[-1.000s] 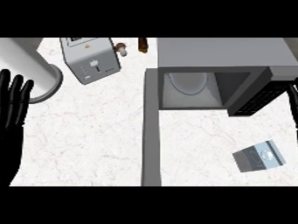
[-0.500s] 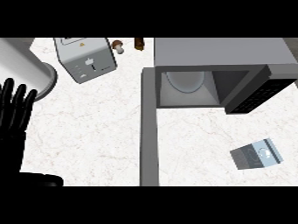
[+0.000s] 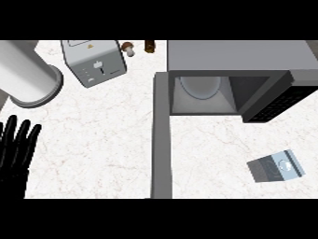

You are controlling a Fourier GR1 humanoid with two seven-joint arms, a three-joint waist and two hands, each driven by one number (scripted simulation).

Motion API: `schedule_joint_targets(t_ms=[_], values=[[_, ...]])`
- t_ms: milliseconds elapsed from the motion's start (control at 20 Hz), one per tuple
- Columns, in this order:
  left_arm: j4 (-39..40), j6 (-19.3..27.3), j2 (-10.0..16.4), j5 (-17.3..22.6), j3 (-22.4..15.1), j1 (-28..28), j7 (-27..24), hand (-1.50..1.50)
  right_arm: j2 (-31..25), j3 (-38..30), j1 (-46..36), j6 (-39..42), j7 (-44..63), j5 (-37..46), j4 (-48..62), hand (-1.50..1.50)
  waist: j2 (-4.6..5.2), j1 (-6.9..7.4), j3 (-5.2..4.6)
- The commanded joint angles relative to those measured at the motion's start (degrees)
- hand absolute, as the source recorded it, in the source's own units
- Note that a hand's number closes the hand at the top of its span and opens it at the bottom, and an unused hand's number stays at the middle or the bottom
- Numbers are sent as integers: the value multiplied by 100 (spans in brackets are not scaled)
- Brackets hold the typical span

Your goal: Pick up the milk, place it into the microwave and close the microwave

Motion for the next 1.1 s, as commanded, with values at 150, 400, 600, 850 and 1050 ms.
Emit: schedule_joint_targets(t_ms=[150, 400, 600, 850, 1050], values=[[-137, -491, 13, 182, 137, 748, -414, -150, 473, 120, -88, 174, -26, 491, 372, -150, 7, 38, -4], [115, -530, 59, 304, 344, 454, -414, -150, 624, -10, -444, 571, -851, 1074, 1566, -150, 12, 27, -1], [-105, -627, -220, -54, -148, 1068, -813, -150, 1026, 250, -846, 116, -1441, 2184, 2235, -150, 10, 65, 0], [-12, -441, -223, -271, -482, 1457, -1206, -150, 888, -141, -1415, -294, -1652, 2239, 3144, -150, 13, 75, 0], [68, -915, -168, -101, -154, 1442, -1254, -150, 435, -557, -1929, -304, -2127, 2313, 4328, -150, 15, 85, 0]])
